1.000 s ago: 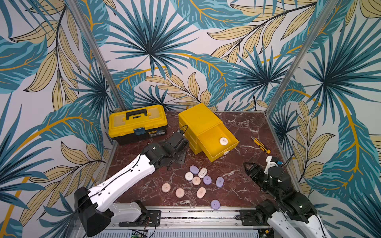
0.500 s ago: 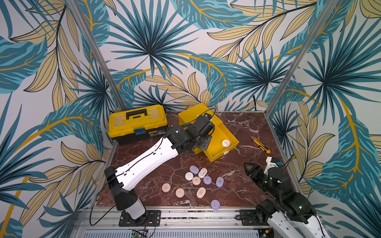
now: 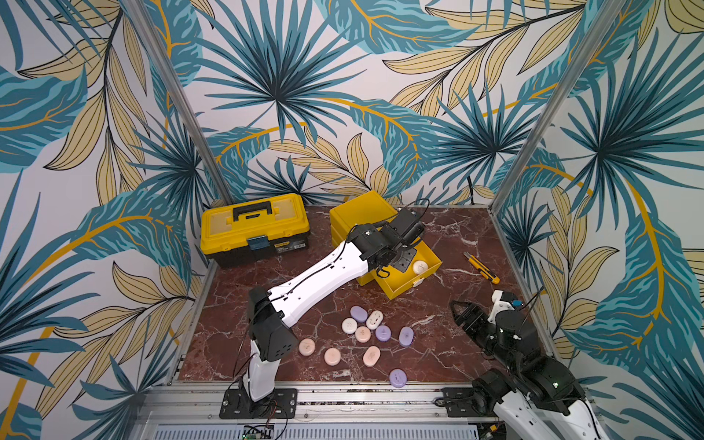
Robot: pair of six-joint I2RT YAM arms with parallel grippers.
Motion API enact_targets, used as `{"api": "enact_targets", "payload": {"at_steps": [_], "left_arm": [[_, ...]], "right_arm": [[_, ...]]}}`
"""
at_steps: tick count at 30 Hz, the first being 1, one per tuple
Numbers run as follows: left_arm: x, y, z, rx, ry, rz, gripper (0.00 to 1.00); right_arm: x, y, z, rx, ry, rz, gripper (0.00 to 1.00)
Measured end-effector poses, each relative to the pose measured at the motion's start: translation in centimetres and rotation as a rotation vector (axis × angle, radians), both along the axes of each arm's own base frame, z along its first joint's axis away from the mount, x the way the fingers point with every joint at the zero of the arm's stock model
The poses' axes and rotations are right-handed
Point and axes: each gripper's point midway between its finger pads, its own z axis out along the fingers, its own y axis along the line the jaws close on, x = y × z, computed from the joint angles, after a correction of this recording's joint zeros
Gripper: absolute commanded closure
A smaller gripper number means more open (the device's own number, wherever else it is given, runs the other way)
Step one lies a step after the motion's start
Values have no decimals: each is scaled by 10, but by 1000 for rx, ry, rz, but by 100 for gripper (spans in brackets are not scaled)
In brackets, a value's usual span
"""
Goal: Put the bluetooth earphones in the drawer according to color
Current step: Place the bluetooth earphone in the drawer.
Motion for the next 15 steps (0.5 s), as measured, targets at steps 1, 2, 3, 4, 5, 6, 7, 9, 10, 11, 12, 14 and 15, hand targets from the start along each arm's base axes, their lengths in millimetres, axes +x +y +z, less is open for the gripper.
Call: {"api": "enact_targets", "payload": {"at_steps": [1, 2, 3, 4, 5, 6, 7, 9, 10, 11, 12, 14, 15], "left_arm": [[1, -2, -5, 8, 6, -2, 59], [2, -3, -9, 17, 13, -4, 59], [3, -5, -14, 27, 19, -5, 59], [3, -6, -18, 38, 27, -6, 59], [4, -7, -23, 48, 34, -6, 59], [4, -7, -28, 60, 41, -8, 59], [3, -7, -34, 74, 50, -10, 59], [3, -7, -43, 98, 64, -15, 59], [3, -6, -47, 108, 69, -16, 59], [3, -7, -50, 117, 75, -18, 59], [3, -7, -52, 126, 80, -19, 59], [4, -8, -56, 136, 86, -21, 58], [4, -8, -57, 140, 89, -21, 58]], "right_arm": [[0, 0, 0, 0, -1, 0, 22], [0, 0, 1, 1, -3, 0, 21], [-1, 0, 1, 3, -6, 0, 21], [-1, -1, 1, 4, -9, 0, 21], [-1, -1, 1, 4, -9, 0, 21], [-2, -1, 1, 5, -10, 0, 21], [-2, -1, 1, 5, -11, 0, 21], [-2, -1, 1, 5, -10, 0, 21], [-2, -1, 1, 5, -12, 0, 21], [-3, -1, 1, 5, -12, 0, 21], [-3, -1, 2, 6, -13, 0, 21], [-3, -1, 2, 6, -13, 0, 21], [-3, -1, 2, 6, -13, 0, 22]]}}
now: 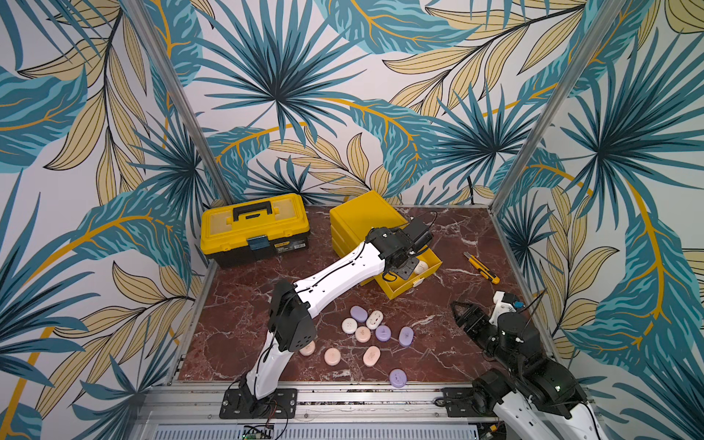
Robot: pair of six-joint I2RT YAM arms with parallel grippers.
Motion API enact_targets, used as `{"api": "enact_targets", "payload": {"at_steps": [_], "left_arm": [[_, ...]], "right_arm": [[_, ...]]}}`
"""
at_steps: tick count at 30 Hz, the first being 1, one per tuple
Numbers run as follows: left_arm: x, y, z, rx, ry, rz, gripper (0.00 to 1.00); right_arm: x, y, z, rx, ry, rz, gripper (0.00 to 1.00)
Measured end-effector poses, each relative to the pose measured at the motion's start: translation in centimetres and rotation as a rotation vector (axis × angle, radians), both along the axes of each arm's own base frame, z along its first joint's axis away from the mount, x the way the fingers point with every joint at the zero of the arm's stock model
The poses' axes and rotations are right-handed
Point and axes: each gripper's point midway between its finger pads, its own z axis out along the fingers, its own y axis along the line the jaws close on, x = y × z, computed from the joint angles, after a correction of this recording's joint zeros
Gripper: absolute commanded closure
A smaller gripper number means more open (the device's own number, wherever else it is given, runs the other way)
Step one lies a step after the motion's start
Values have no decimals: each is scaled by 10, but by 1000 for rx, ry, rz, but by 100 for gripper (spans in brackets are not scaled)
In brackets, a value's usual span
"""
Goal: Put the bluetooth earphones in the drawer according to color
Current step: Place the bluetooth earphone in the drawer.
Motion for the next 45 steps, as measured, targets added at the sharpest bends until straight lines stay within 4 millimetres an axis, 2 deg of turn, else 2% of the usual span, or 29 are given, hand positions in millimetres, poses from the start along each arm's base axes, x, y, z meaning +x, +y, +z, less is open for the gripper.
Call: {"api": "enact_targets", "payload": {"at_steps": [7, 15, 19, 28, 39, 45], "left_arm": [[2, -3, 3, -3, -2, -1, 57], [3, -4, -20, 49, 32, -7, 57], [2, -2, -22, 59, 39, -6, 56], [3, 2, -23, 71, 44, -6, 49], [6, 6, -24, 77, 45, -2, 33], [7, 7, -24, 79, 43, 0, 32]], "right_arm": [[0, 0, 0, -1, 1, 0, 21], [0, 0, 0, -1, 1, 0, 21], [0, 0, -1, -1, 2, -1, 21], [-1, -1, -1, -5, 5, -3, 21], [-1, -1, -3, -8, 12, -3, 21], [-1, -1, -3, -9, 14, -4, 21]]}}
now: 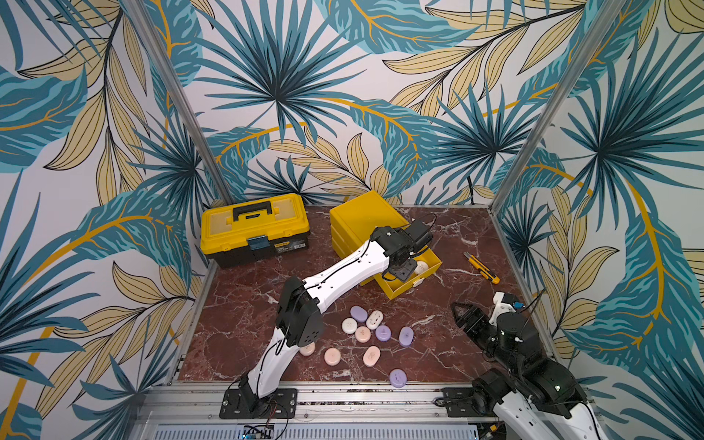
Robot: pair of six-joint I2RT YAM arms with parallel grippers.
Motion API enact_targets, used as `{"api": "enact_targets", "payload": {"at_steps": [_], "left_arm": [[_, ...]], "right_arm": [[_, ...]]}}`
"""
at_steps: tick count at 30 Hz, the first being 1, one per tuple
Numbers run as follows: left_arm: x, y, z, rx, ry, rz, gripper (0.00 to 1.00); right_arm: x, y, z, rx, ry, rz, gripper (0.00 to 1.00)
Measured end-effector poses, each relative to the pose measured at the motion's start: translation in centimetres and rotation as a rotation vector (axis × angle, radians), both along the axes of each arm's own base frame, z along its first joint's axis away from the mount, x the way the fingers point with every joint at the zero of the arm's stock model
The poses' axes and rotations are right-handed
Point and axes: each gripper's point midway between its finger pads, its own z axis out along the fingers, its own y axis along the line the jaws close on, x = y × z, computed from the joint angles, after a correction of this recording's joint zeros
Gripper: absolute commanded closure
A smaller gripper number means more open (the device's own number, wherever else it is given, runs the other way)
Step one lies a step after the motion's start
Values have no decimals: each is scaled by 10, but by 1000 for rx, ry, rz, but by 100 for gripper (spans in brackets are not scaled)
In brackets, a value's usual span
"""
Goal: Put the bluetooth earphones in the drawer according to color
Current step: Place the bluetooth earphone in the drawer.
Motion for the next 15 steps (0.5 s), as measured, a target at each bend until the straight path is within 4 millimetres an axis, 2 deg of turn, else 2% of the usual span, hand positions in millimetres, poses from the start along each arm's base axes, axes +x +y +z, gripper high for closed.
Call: {"api": "enact_targets", "payload": {"at_steps": [4, 7, 9, 12, 13, 15], "left_arm": [[1, 0, 4, -5, -12, 0, 31], [2, 0, 24, -38, -54, -4, 29], [2, 1, 51, -83, -109, -7, 27], [-5, 10, 114, -190, -221, -2, 25], [-9, 18, 141, -235, -269, 6, 24], [-19, 38, 180, -298, -339, 26, 23]], "right_arm": [[0, 0, 0, -1, 0, -2, 21], [0, 0, 0, -1, 0, -2, 21], [0, 0, 0, -1, 0, -2, 21], [0, 0, 0, -1, 0, -2, 21], [0, 0, 0, -2, 0, -2, 21], [0, -1, 0, -2, 1, -2, 21]]}}
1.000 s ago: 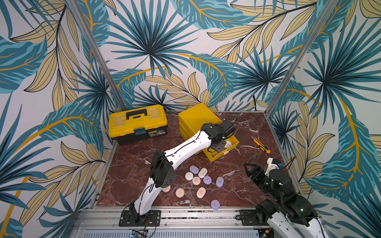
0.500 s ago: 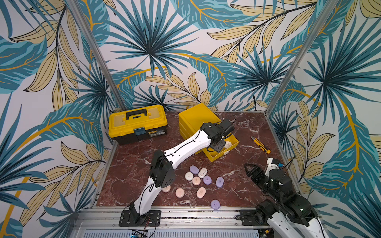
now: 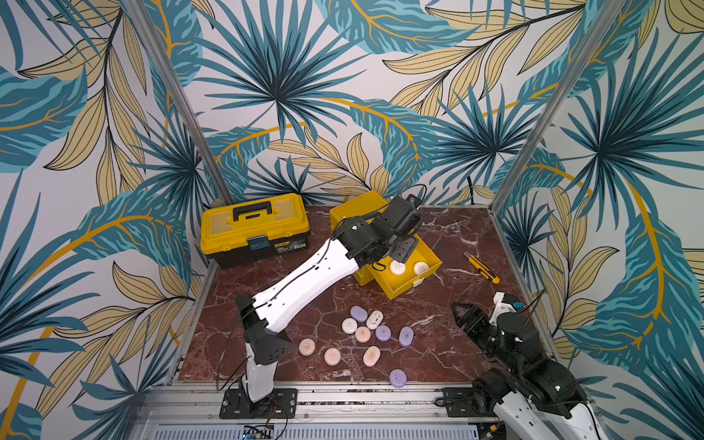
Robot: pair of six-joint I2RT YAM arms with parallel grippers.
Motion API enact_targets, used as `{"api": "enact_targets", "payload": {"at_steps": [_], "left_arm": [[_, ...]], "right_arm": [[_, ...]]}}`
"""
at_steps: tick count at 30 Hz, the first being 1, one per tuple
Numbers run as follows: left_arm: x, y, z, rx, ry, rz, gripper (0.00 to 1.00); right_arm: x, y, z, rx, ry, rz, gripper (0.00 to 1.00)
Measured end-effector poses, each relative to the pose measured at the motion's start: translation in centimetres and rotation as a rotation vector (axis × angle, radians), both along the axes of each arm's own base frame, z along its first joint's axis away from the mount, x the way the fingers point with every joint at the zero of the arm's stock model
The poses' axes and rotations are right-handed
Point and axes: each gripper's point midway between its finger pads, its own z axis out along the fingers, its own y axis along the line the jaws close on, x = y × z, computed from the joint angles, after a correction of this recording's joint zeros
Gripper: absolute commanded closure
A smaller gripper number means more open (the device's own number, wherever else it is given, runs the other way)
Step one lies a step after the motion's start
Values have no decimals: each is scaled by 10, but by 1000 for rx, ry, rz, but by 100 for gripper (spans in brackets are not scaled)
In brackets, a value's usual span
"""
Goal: Put the bluetooth earphones in the drawer according to color
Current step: Place the bluetooth earphone in the drawer, then pick up the Bluetooth earphone from the center of the board.
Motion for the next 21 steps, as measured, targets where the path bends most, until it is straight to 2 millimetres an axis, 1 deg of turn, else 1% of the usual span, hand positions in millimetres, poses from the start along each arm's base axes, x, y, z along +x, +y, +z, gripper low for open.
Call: {"api": "enact_targets", "payload": {"at_steps": [1, 3, 4, 5, 6, 8, 11, 13, 16, 19, 21], "left_arm": [[-8, 13, 16, -28, -30, 12, 22], [-22, 39, 35, -64, -69, 40, 22], [-28, 53, 37, -74, -79, 58, 22], [-34, 64, 34, -72, -77, 74, 22], [-40, 76, 27, -65, -67, 92, 22], [-48, 92, 3, -41, -33, 123, 22], [-58, 109, -50, 23, 56, 164, 22], [-68, 118, -92, 69, 132, 185, 22], [-84, 133, -143, 122, 233, 223, 22], [-98, 145, -178, 137, 306, 257, 22], [-104, 149, -196, 131, 347, 275, 22]], "right_arm": [[0, 0, 0, 0, 1, 0, 21], [0, 0, -1, -1, 3, 0, 21], [0, 0, -1, -2, 5, 0, 21], [0, 0, -1, -3, 7, 0, 21], [1, 0, -1, -4, 8, 0, 21], [1, 0, -2, -5, 12, 0, 21], [1, 1, -2, -7, 15, 0, 21], [1, 1, -2, -7, 16, 1, 21], [1, 1, -2, -6, 15, 1, 21], [1, 1, 0, -5, 10, 1, 21], [1, 1, 0, -5, 10, 1, 21]]}}
